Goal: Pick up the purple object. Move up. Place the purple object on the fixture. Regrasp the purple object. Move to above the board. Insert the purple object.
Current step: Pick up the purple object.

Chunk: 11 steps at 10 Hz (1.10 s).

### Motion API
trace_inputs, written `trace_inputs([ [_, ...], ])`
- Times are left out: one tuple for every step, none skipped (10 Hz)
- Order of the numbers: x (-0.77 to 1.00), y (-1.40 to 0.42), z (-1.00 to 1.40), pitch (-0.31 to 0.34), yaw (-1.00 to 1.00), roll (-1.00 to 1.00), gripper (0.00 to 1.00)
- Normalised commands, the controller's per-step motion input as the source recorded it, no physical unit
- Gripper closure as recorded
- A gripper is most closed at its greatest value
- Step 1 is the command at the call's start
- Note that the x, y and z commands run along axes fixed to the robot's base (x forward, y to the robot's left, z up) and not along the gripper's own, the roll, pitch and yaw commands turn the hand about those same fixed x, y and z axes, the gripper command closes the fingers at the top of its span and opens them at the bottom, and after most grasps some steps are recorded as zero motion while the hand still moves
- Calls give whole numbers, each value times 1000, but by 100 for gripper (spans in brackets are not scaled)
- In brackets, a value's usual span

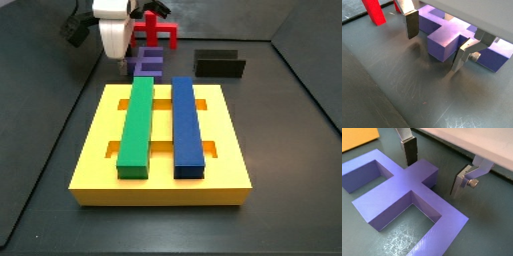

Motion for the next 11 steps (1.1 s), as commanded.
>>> trace_inputs([
  [100,0,-57,4,-114,-14,0],
  [203,0,0,24,-134,-59,0],
  [180,0,0,13,-134,-66,0],
  [140,0,0,0,-120,-64,0],
  [91,0,0,0,-83,-54,0],
  [43,0,-17,0,-31,-47,0],
  [0,0,0,0,0,-24,0],
  [0,0,0,0,0,10,0],
  [0,0,0,0,0,0,0],
  [0,0,0,0,0,0,100],
  [0,0,0,0,0,0,100],
])
